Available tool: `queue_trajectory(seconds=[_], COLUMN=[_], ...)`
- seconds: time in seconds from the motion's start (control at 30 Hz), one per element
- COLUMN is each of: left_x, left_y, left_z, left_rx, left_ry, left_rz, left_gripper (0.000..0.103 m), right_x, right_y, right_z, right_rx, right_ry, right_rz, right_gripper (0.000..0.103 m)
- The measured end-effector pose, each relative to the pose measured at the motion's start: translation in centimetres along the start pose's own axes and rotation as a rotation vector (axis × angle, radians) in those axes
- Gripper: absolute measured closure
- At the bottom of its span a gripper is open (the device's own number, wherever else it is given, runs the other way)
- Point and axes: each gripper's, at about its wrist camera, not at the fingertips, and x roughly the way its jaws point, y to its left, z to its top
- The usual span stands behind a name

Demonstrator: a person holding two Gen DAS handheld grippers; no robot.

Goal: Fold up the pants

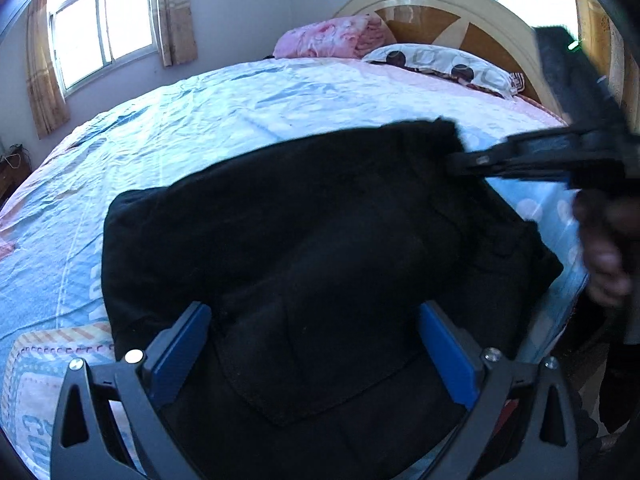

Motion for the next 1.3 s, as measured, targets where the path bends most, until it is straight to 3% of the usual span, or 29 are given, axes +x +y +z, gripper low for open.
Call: queue_trajectory(seconds=[0.1, 0.17, 0.2, 0.23, 0.27, 0.37, 0.5, 0.63, 0.83, 0.9, 0.93, 0.97, 1.1, 1.17, 1.23, 1.3], left_x=[-0.1, -0.2, -0.2, -0.3, -0.3, -0.5, -0.5, -0.1, -1.9, -3.4, -4.2, -4.5, -3.7, -2.7, -1.7, -1.1], left_y=[0.1, 0.2, 0.2, 0.3, 0.4, 0.5, 0.4, 0.0, 1.0, 2.3, 3.4, 4.4, 9.0, 11.1, 12.2, 12.6], left_z=[0.0, -0.1, -0.1, -0.2, -0.2, -0.4, -0.3, -0.3, 0.2, 0.3, 0.3, 0.2, -0.6, -1.3, -1.8, -2.1], left_rx=[-0.004, -0.005, -0.007, -0.006, -0.005, -0.008, -0.009, 0.011, -0.014, -0.029, -0.048, -0.065, -0.141, -0.206, -0.273, -0.311], left_ry=[0.005, 0.004, 0.005, 0.006, 0.005, 0.004, 0.003, 0.015, -0.014, -0.052, -0.070, -0.076, -0.026, 0.006, 0.028, 0.035], left_rz=[-0.006, -0.007, -0.007, -0.007, -0.007, -0.009, -0.007, 0.005, -0.004, 0.010, 0.017, 0.023, 0.064, 0.019, -0.083, -0.139], left_gripper=[0.000, 0.000, 0.000, 0.000, 0.000, 0.000, 0.000, 0.000, 0.000, 0.000, 0.000, 0.000, 0.000, 0.000, 0.000, 0.000], right_x=[1.6, 0.7, -0.2, -1.0, -2.6, -5.5, -4.8, -1.2, -2.4, -3.9, -4.8, -5.5, -6.1, -5.3, -4.3, -3.0], right_y=[-0.7, -0.6, -0.4, -0.1, 0.3, 1.1, 3.1, 3.3, 3.4, 3.4, 3.2, 2.9, 0.8, -1.0, -2.2, -3.0], right_z=[0.1, 0.3, 0.3, 0.4, 0.2, -0.8, -3.3, -5.4, -4.8, -4.6, -4.3, -4.1, -2.9, -2.3, -1.8, -1.6], right_rx=[0.006, 0.012, 0.014, 0.010, -0.004, -0.011, -0.066, -0.133, -0.139, -0.129, -0.119, -0.112, -0.056, 0.011, 0.059, 0.093], right_ry=[0.002, -0.002, -0.016, -0.037, -0.080, -0.130, -0.023, 0.100, 0.073, 0.038, 0.013, -0.002, -0.020, 0.006, 0.037, 0.073], right_rz=[0.027, 0.030, 0.013, -0.018, -0.048, 0.017, 0.139, 0.032, 0.049, 0.066, 0.070, 0.056, 0.008, 0.003, 0.033, 0.047], right_gripper=[0.090, 0.087, 0.082, 0.069, 0.062, 0.062, 0.062, 0.062, 0.062, 0.051, 0.037, 0.030, 0.030, 0.030, 0.030, 0.030])
